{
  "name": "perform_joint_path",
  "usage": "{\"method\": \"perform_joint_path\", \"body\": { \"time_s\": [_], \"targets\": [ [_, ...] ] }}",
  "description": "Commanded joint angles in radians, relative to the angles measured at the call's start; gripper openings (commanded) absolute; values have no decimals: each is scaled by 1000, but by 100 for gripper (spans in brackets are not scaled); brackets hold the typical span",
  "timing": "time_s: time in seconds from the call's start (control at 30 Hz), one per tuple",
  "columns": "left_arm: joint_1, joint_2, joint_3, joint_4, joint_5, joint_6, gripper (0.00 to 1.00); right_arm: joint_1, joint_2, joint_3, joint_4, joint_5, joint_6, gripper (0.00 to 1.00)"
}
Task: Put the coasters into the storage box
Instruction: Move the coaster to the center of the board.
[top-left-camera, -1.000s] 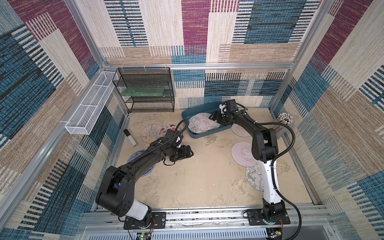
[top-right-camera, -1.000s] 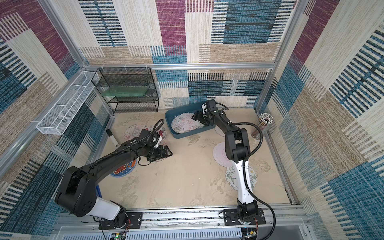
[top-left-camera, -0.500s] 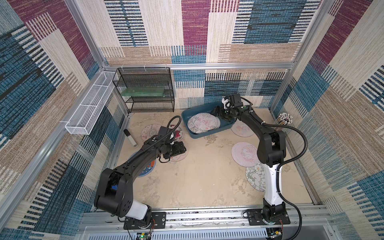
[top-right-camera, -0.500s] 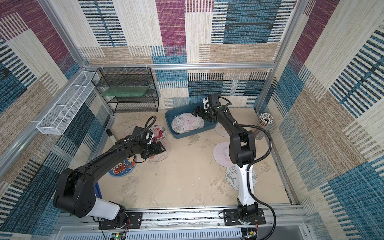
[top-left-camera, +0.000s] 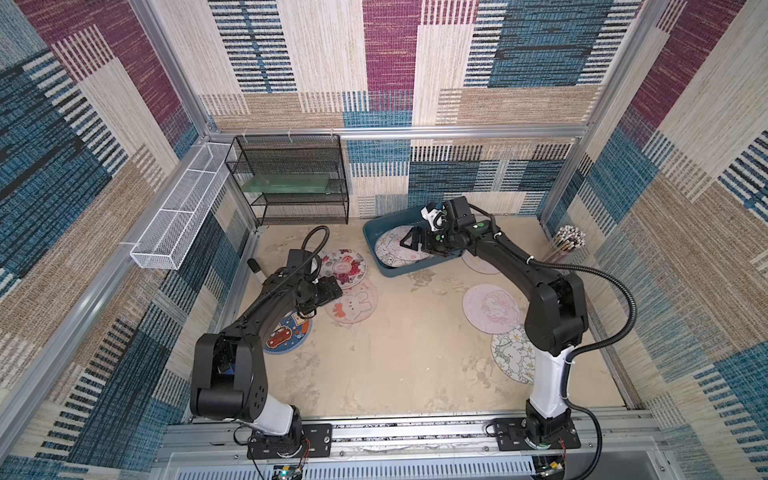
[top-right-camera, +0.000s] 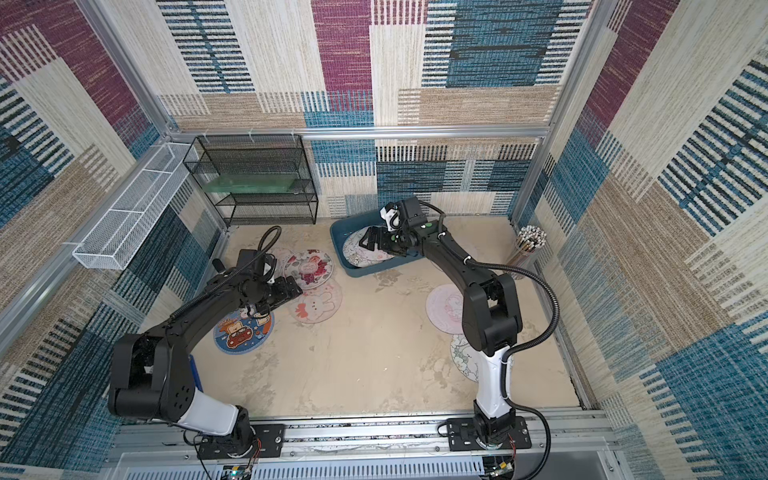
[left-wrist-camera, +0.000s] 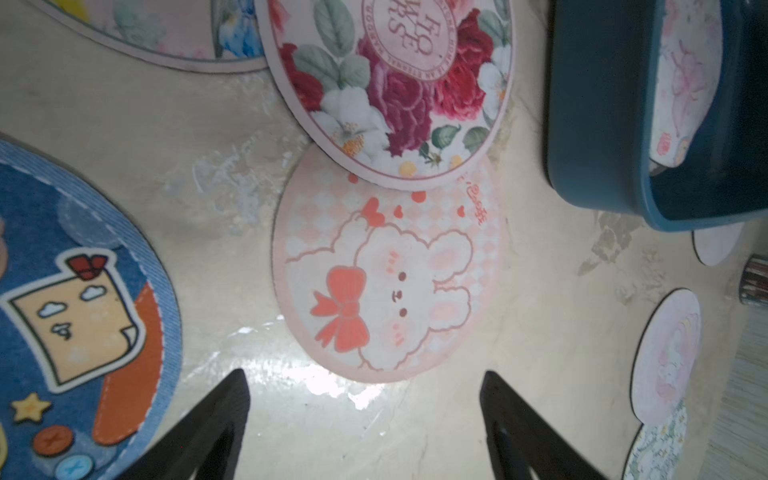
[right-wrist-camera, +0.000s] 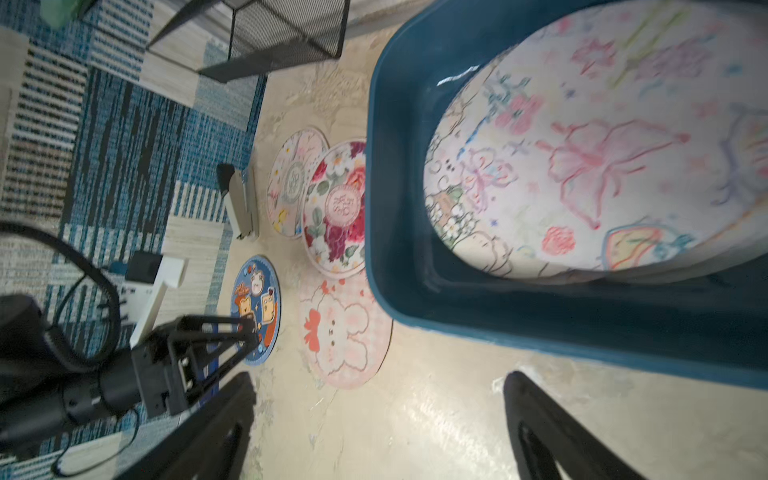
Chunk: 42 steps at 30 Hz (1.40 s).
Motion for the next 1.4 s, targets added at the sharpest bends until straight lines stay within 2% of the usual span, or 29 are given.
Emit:
{"method": "perform_joint_path", "body": {
  "time_s": [0.0,0.37,0.57,0.73,1.03,1.37],
  "targets": [
    [23,38,24,28,2,38,86,41,-50,-69,36,4,0,95],
    [50,255,160,47,-8,128,81,154,-164,-279,136,13,43,95],
    [51,348,237,18,-35,175,80,155,-195,-345,158,0,32,95],
    [45,428,280,4,44,179,78,140,-204,-366,158,-13,12,95],
    [0,436,250,-40,109,218,77,93,-195,-354,137,-40,-18,95],
    [-102,404,192,-142,192,278,77,74,-172,-359,130,-64,-46,95]
  ]
}}
